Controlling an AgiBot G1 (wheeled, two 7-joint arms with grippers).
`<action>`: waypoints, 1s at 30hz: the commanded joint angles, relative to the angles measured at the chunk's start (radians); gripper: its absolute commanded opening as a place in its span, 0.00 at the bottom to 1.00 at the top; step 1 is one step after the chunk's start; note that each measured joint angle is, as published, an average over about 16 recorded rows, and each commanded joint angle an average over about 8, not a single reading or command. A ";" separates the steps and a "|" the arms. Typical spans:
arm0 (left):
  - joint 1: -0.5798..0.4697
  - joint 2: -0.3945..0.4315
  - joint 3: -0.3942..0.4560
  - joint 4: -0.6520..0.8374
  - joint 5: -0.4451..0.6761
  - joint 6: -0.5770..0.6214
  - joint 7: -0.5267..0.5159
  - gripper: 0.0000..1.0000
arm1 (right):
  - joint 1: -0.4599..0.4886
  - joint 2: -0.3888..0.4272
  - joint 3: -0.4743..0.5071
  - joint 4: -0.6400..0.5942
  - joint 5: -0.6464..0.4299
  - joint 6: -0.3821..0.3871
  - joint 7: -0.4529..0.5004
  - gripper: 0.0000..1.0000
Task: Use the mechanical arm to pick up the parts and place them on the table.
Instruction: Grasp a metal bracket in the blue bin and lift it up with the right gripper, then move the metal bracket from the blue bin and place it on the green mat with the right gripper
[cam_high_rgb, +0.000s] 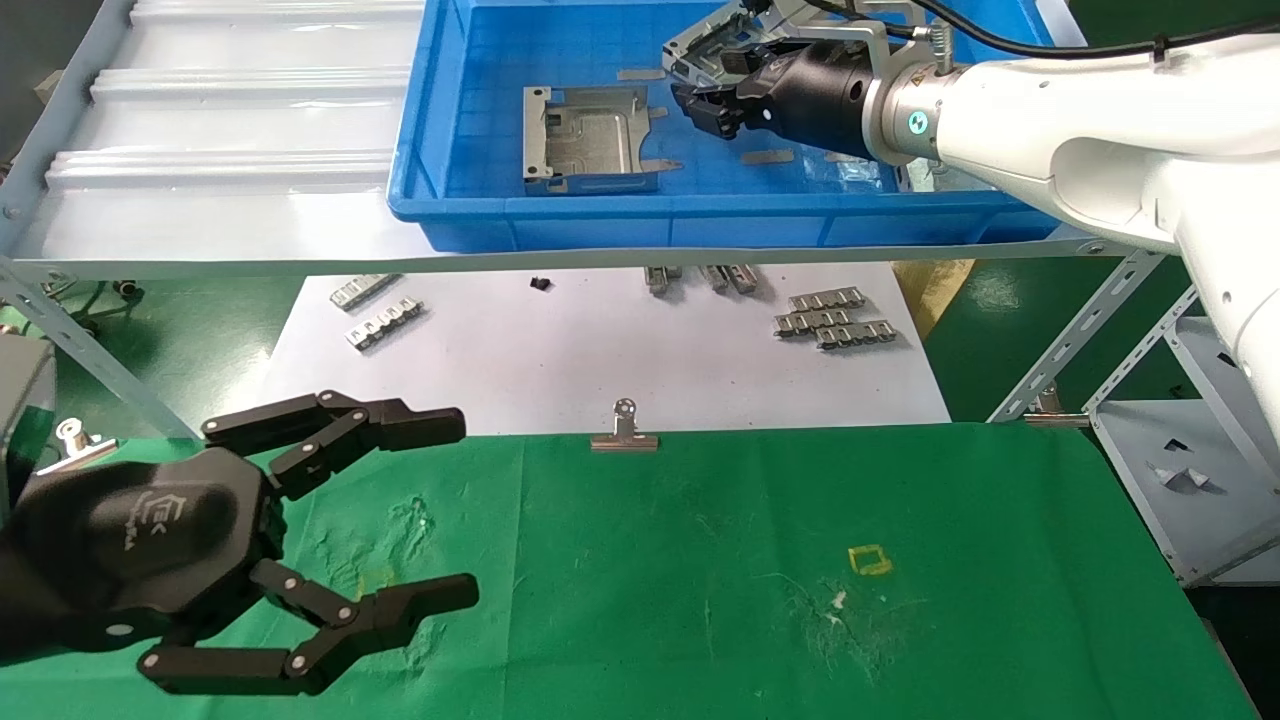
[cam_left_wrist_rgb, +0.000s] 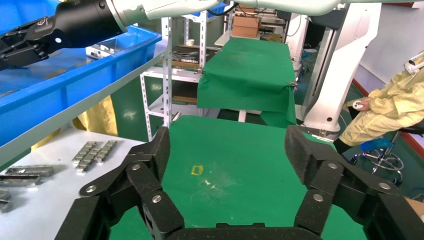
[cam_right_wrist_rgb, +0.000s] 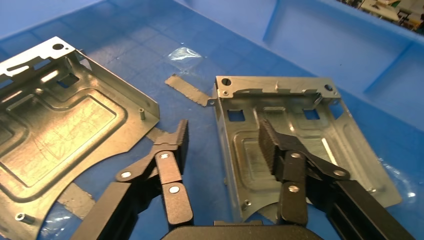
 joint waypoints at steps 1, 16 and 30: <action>0.000 0.000 0.000 0.000 0.000 0.000 0.000 1.00 | -0.001 0.000 -0.008 0.002 0.009 0.002 0.020 0.00; 0.000 0.000 0.000 0.000 0.000 0.000 0.000 1.00 | -0.014 0.001 -0.099 0.045 0.032 0.025 0.056 0.00; 0.000 0.000 0.000 0.000 0.000 0.000 0.000 1.00 | 0.037 0.007 -0.118 0.055 0.122 0.024 0.014 0.00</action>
